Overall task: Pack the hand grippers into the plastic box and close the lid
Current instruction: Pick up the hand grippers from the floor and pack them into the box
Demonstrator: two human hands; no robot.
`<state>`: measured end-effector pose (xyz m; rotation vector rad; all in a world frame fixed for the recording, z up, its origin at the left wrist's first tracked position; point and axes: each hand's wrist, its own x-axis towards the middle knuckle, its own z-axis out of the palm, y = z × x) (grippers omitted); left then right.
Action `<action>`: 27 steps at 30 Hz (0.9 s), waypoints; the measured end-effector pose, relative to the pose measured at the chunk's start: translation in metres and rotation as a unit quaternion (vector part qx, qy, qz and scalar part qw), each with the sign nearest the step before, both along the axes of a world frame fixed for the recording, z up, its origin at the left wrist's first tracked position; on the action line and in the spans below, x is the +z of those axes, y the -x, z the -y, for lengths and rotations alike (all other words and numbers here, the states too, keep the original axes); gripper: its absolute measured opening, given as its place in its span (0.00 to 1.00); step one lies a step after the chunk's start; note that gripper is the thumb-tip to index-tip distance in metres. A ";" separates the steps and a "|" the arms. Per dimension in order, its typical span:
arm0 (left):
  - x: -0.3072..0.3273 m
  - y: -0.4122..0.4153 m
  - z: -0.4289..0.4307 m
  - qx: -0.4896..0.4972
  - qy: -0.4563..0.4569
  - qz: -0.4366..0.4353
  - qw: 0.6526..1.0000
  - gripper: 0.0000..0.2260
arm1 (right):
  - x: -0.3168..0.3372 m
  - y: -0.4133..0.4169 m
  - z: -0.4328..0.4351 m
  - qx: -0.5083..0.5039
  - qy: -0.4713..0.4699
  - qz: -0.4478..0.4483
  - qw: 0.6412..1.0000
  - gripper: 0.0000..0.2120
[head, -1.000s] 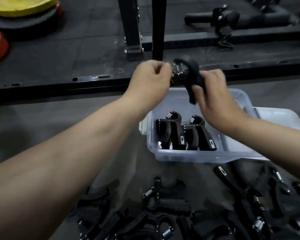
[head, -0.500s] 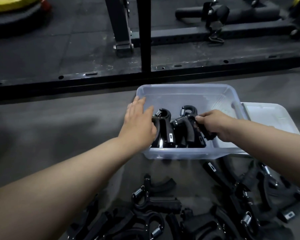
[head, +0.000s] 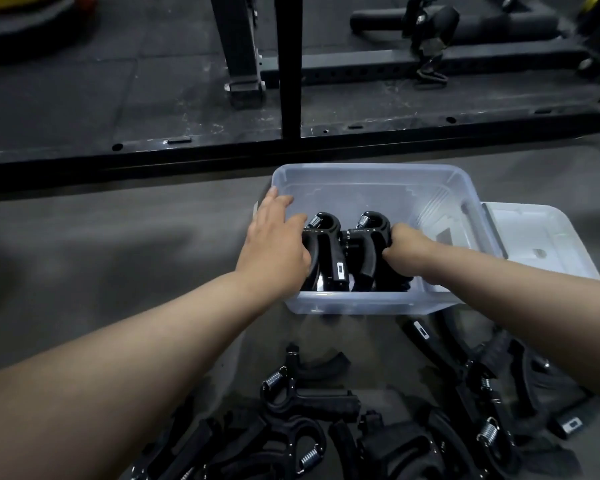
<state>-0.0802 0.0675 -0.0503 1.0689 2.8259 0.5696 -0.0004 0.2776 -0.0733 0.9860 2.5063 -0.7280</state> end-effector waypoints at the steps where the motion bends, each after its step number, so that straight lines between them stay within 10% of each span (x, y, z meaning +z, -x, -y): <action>1: 0.000 0.000 0.000 0.002 0.001 0.001 1.000 0.21 | 0.002 0.000 0.001 0.006 0.002 -0.009 1.000 0.05; 27: 0.004 -0.002 0.000 0.027 -0.029 0.045 0.998 0.27 | -0.004 -0.003 -0.002 0.044 -0.023 0.001 0.999 0.15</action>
